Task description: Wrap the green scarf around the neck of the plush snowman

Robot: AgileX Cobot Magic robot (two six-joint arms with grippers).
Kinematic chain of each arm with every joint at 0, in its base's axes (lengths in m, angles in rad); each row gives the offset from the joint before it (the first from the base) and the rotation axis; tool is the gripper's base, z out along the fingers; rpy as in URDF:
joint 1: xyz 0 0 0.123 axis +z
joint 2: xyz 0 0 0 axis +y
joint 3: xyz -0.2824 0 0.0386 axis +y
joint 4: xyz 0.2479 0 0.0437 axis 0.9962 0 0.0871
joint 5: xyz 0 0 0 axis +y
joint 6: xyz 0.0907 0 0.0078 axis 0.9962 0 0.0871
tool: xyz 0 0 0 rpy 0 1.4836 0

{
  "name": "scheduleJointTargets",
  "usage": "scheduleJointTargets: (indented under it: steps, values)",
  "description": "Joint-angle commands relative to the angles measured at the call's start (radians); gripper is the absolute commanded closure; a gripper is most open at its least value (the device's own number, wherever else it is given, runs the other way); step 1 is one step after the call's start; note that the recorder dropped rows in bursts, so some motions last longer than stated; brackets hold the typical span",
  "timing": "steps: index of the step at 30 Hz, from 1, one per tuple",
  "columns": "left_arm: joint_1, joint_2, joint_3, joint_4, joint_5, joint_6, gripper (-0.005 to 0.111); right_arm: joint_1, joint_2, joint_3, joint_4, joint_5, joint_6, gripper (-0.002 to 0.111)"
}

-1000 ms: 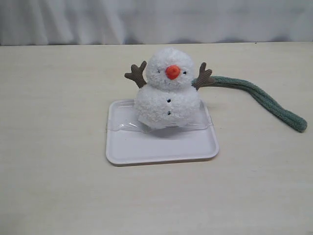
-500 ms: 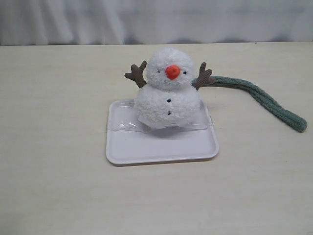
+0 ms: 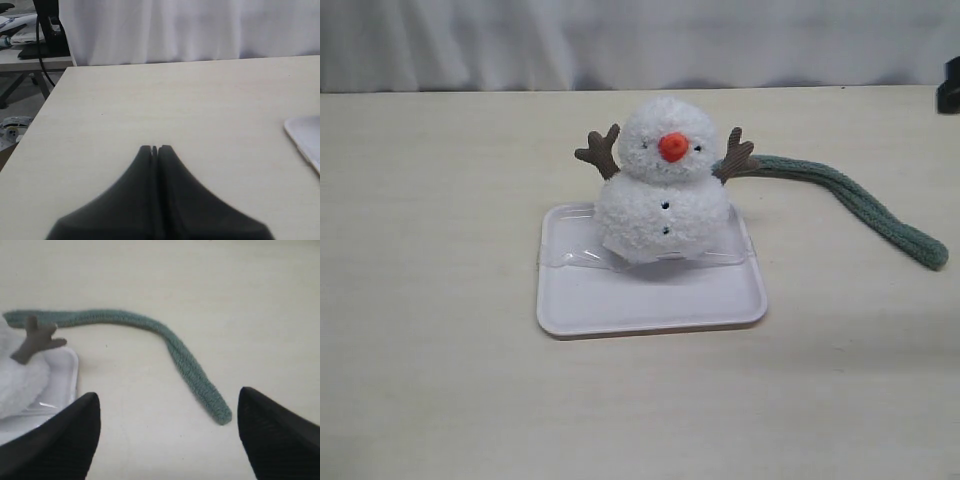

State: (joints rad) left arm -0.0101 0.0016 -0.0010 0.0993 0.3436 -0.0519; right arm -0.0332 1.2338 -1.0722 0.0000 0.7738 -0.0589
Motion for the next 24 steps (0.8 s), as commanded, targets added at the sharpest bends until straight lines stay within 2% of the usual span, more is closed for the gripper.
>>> scheduleJointTargets:
  steps: [1, 9, 12, 18, 24]
  values:
    - [-0.004, -0.002, 0.001, -0.006, -0.014, 0.0, 0.107, 0.001, 0.226, -0.043, 0.014, -0.036, -0.087, 0.037]
    - [-0.004, -0.002, 0.001, -0.003, -0.014, 0.0, 0.107, 0.001, 0.583, -0.199, 0.015, -0.174, -0.172, 0.037]
    - [-0.004, -0.002, 0.001, -0.003, -0.014, 0.0, 0.107, 0.005, 0.682, -0.267, 0.016, -0.205, -0.266, 0.037]
    - [-0.004, -0.002, 0.001, -0.003, -0.014, 0.0, 0.107, 0.037, 0.839, -0.358, -0.012, -0.294, -0.595, 0.037]
    - [-0.004, -0.002, 0.001, -0.003, -0.014, 0.0, 0.107, 0.09, 0.93, -0.372, -0.03, -0.489, -0.652, 0.037]
